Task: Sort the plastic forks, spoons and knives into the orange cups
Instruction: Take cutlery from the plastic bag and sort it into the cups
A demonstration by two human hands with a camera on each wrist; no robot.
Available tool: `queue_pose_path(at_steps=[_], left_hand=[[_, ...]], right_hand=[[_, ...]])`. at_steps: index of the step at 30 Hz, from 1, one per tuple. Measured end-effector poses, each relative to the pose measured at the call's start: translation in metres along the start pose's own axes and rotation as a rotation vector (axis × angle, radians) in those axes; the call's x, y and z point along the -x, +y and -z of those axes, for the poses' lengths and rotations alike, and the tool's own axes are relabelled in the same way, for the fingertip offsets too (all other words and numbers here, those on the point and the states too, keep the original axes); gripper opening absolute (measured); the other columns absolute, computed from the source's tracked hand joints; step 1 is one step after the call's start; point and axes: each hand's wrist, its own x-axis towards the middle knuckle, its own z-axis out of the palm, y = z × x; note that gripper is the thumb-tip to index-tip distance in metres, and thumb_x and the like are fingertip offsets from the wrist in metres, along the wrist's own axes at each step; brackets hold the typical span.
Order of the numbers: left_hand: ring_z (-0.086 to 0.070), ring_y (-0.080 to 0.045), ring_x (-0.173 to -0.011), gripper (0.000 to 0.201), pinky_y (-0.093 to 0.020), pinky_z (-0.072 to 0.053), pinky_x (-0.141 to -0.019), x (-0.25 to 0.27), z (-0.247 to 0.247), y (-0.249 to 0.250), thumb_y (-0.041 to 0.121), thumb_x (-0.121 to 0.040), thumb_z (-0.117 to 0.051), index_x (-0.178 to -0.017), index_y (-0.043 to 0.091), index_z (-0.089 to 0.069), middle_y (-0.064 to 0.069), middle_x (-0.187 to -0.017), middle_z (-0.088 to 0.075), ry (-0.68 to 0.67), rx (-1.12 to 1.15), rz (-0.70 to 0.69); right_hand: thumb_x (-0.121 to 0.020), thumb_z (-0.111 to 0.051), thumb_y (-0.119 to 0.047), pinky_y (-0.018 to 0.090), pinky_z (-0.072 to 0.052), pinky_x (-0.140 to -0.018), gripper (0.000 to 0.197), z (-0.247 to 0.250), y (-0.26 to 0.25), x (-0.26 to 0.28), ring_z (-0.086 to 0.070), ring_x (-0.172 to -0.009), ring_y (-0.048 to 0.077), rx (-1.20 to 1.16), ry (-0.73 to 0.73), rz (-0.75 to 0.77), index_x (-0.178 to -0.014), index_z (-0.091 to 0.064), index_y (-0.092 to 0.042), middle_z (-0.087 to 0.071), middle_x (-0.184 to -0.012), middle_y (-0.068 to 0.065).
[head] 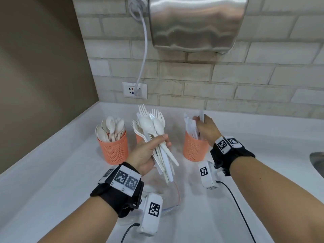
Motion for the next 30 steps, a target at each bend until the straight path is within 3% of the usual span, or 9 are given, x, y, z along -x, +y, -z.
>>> queue_pose_path(at_steps=[3,7,11,14,16,19,21,25,30], left_hand=[[-0.065,-0.01,-0.062,0.006,-0.027,-0.056,-0.063,-0.002,-0.001,0.0,0.005,-0.085,-0.058,-0.088,0.004,-0.063,-0.002,-0.069,-0.067,-0.023,-0.011,0.029],[-0.068,-0.013,-0.068,0.015,-0.03,-0.059,-0.07,-0.002,-0.003,-0.001,0.003,-0.087,-0.048,-0.086,0.001,-0.062,-0.005,-0.07,-0.068,-0.039,0.063,0.08],[-0.066,-0.017,-0.077,0.023,-0.033,-0.056,-0.077,0.0,-0.006,-0.001,-0.001,-0.085,-0.039,-0.09,-0.001,-0.061,-0.006,-0.074,-0.069,-0.057,0.109,0.137],[-0.063,-0.02,-0.084,0.024,-0.035,-0.051,-0.083,0.0,-0.009,-0.001,-0.003,-0.086,-0.036,-0.094,-0.002,-0.059,-0.01,-0.083,-0.065,-0.04,0.117,0.135],[-0.062,-0.021,-0.083,0.023,-0.037,-0.051,-0.083,-0.001,-0.012,-0.002,-0.005,-0.086,-0.037,-0.096,-0.001,-0.058,-0.01,-0.082,-0.065,-0.023,0.129,0.115],[-0.068,-0.02,-0.071,0.022,-0.032,-0.056,-0.068,-0.001,-0.013,-0.004,-0.005,-0.086,-0.04,-0.098,-0.001,-0.058,-0.013,-0.081,-0.067,0.0,0.105,0.096],[-0.069,-0.019,-0.069,0.018,-0.028,-0.057,-0.061,0.001,-0.013,-0.005,-0.004,-0.088,-0.044,-0.096,0.0,-0.06,-0.014,-0.083,-0.067,0.001,0.089,0.082],[-0.07,-0.018,-0.075,0.018,-0.029,-0.058,-0.071,0.006,-0.013,-0.006,-0.004,-0.09,-0.049,-0.1,0.002,-0.062,-0.009,-0.082,-0.072,-0.042,0.042,0.009],[-0.063,-0.02,-0.058,0.015,-0.03,-0.056,-0.059,0.01,-0.016,-0.002,-0.004,-0.089,-0.051,-0.079,0.003,-0.06,-0.009,-0.064,-0.062,-0.04,-0.03,-0.017]], right_hand=[[-0.094,-0.047,-0.031,0.029,-0.046,-0.07,0.025,0.002,-0.009,0.01,-0.058,-0.076,0.02,-0.02,-0.19,-0.088,-0.077,-0.057,-0.015,-0.061,-0.079,0.005],[-0.087,-0.051,-0.053,0.029,-0.042,-0.091,0.052,0.013,-0.025,0.02,-0.054,-0.102,0.016,-0.025,-0.191,-0.111,-0.12,-0.05,-0.013,-0.056,-0.114,0.0],[-0.086,-0.061,-0.037,0.026,-0.038,-0.088,0.05,0.018,-0.049,0.041,-0.045,-0.102,0.013,0.128,0.168,0.265,-0.126,-0.047,-0.011,-0.042,-0.113,0.003],[-0.083,-0.066,-0.012,0.022,-0.041,-0.072,0.017,0.012,-0.064,0.067,-0.05,-0.076,0.008,0.171,0.206,0.523,-0.096,-0.062,-0.004,-0.052,-0.09,0.001],[-0.08,-0.066,-0.007,0.024,-0.041,-0.064,0.006,0.002,-0.068,0.086,-0.052,-0.061,0.002,0.233,-0.057,0.472,-0.079,-0.066,-0.001,-0.062,-0.072,0.001],[-0.079,-0.071,-0.018,0.023,-0.045,-0.06,0.015,-0.013,-0.065,0.107,-0.057,-0.062,0.012,0.378,-0.346,0.326,-0.077,-0.062,-0.007,-0.065,-0.07,0.006],[-0.081,-0.069,-0.016,0.021,-0.043,-0.059,0.013,-0.018,-0.061,0.111,-0.057,-0.064,0.015,0.376,-0.331,0.299,-0.079,-0.057,-0.012,-0.062,-0.071,0.005],[-0.085,-0.055,-0.007,0.022,-0.04,-0.056,0.008,-0.017,-0.063,0.113,-0.053,-0.061,0.014,0.399,-0.348,0.256,-0.09,-0.052,-0.012,-0.055,-0.065,-0.002],[-0.088,-0.044,-0.005,0.016,-0.041,-0.05,0.011,-0.009,-0.076,0.119,-0.06,-0.062,0.018,0.249,-0.321,0.199,-0.079,-0.04,-0.011,-0.063,-0.067,0.007]])
